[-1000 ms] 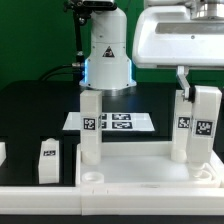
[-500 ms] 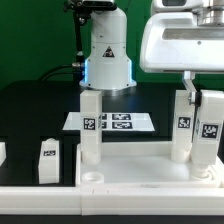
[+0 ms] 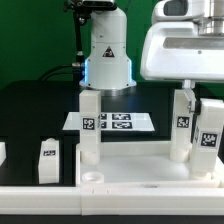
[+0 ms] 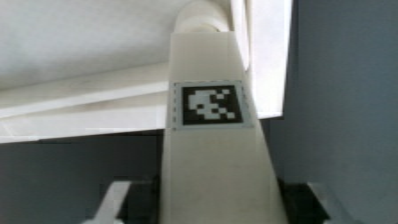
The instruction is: Assemble desk
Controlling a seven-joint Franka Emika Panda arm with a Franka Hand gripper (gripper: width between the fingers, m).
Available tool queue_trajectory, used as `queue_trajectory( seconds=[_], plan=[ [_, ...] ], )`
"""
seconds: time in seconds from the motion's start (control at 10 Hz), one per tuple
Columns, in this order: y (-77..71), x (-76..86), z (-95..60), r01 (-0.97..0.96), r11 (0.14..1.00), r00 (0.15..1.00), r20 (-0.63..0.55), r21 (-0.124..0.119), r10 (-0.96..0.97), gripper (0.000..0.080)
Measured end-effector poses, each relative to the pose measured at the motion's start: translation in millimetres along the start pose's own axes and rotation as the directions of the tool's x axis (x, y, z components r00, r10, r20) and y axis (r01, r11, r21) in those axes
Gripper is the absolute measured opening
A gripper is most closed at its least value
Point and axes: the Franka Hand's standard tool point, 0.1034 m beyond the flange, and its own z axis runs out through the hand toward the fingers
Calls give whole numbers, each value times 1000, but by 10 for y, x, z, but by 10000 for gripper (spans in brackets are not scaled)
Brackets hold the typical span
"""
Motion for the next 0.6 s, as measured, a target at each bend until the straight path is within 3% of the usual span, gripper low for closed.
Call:
queue_trajectory(
  seconds=[0.4,0.5,0.6],
  plan=[
    [-1,11,7,2,1000,1000,-24,5,-1,287],
    [-1,10,7,2,1000,1000,-24,5,-2,447],
    [13,14,6,3,1000,1000,-16,2,-3,447]
  ],
)
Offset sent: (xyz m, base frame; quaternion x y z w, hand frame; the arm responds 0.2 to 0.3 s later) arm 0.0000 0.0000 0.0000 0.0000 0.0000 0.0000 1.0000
